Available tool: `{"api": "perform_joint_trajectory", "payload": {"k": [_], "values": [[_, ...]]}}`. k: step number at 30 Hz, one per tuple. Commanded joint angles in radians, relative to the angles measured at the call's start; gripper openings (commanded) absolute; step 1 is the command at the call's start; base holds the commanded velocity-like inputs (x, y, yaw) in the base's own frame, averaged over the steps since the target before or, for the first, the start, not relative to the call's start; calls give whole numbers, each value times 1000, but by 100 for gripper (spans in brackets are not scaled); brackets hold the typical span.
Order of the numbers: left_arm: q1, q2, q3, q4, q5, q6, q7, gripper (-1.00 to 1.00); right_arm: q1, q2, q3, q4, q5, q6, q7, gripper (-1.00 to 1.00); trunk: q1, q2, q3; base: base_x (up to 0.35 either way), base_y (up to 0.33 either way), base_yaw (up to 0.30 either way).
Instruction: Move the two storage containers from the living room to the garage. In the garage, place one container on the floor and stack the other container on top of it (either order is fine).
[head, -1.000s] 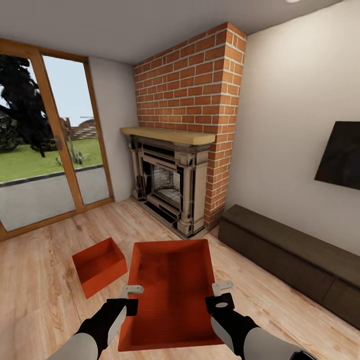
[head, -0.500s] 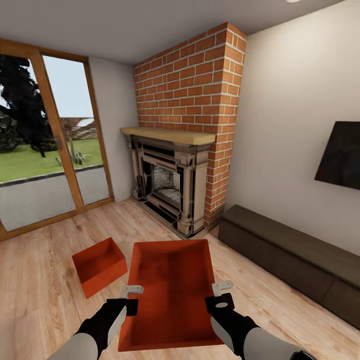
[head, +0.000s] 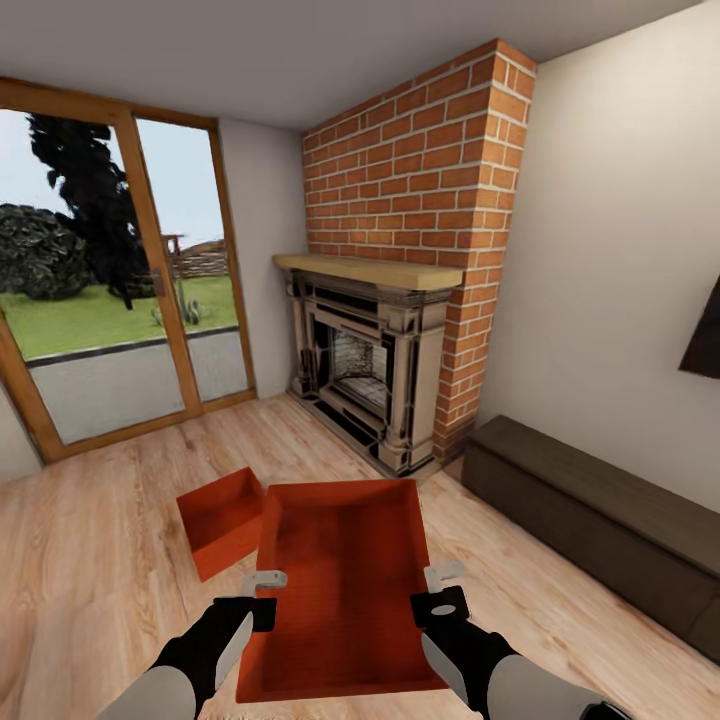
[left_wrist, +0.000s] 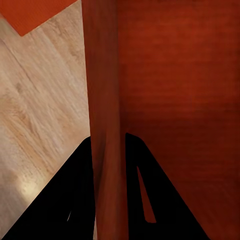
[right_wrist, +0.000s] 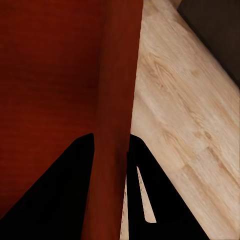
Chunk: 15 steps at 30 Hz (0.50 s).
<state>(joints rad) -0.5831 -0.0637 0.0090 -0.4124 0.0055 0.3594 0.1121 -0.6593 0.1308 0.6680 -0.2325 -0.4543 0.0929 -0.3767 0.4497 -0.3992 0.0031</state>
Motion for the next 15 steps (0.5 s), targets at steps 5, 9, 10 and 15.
{"api": "perform_joint_trajectory", "payload": {"k": [5, 9, 10, 15], "values": [[0, -2, -3, 0, 14, 4, 3, -100, 0, 6, 7, -28, 0, 7, -2, -100, 0, -1, 0, 0, 0, 299], [0, -2, -3, 0, 14, 4, 3, -100, 0, 6, 7, -27, 0, 7, -2, -100, 0, -1, 0, 0, 0, 300], [0, -2, -3, 0, 14, 4, 3, -100, 0, 6, 7, -28, 0, 7, -2, -100, 0, -1, 0, 0, 0, 300], [0, -2, -3, -1, 14, 4, 3, -100, 0, 5, 7, -28, 0, 7, -2, -100, 0, -1, 0, 0, 0, 300]]}}
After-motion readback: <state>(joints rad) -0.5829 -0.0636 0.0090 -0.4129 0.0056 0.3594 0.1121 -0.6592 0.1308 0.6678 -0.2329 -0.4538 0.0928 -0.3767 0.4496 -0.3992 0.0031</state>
